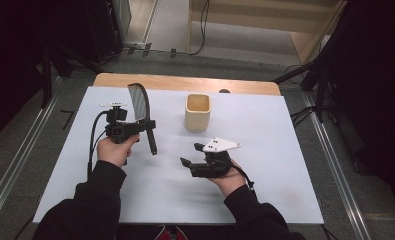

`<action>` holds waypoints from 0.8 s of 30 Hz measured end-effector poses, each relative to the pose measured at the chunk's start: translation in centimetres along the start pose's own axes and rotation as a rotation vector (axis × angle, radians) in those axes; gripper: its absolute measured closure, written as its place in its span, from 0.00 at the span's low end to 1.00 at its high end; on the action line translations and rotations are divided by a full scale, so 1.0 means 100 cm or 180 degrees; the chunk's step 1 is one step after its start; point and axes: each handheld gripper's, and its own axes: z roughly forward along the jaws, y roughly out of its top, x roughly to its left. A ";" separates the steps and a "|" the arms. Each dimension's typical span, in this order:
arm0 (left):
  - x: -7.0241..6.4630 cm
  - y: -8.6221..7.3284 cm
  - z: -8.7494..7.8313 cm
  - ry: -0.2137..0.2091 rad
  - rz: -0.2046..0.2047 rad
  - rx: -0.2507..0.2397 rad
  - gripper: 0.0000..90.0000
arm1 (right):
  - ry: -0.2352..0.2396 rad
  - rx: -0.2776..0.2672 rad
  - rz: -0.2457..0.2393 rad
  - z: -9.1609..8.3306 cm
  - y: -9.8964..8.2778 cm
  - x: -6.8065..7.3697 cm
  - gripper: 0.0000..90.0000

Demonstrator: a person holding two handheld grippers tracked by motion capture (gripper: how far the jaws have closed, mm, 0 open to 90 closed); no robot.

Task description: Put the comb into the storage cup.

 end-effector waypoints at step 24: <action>-0.002 0.001 0.002 -0.0021 0.0049 -0.0003 0.80 | -0.0128 0.0106 0.0035 -0.040 -0.033 -0.025 0.30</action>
